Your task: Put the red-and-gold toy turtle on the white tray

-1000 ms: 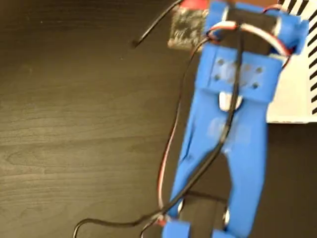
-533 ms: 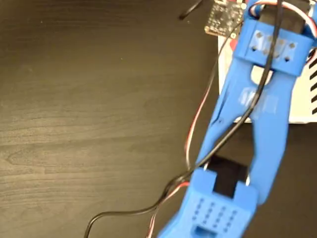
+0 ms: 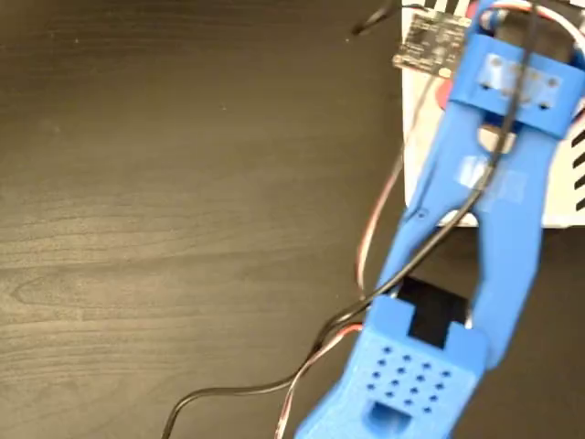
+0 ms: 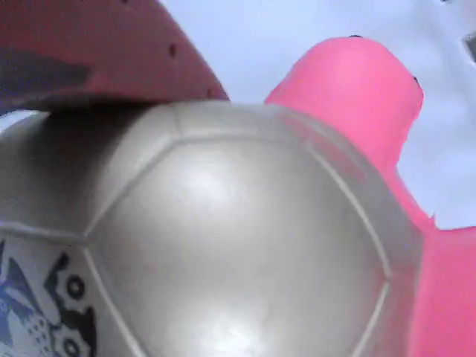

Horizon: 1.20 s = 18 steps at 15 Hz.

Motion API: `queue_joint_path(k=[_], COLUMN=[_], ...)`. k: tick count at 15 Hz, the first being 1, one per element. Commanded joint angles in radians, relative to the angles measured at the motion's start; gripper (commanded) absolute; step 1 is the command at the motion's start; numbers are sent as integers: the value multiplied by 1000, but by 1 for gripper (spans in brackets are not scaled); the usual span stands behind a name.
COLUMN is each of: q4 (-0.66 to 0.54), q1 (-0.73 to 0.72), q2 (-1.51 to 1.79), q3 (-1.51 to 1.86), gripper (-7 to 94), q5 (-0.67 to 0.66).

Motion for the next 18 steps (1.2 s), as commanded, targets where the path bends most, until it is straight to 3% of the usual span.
queue_joint_path(k=[1, 4, 7, 9, 11, 18], q4=[-2, -15, -18, -14, -14, -11], q1=[18, 29, 37, 38, 38, 41], q2=[31, 14, -2, -14, -17, -5], q3=[-35, -28, -26, -26, -9, 9], gripper=[0, 2, 19, 42, 57, 59], q5=[-8, -9, -9, -21, -34, -44])
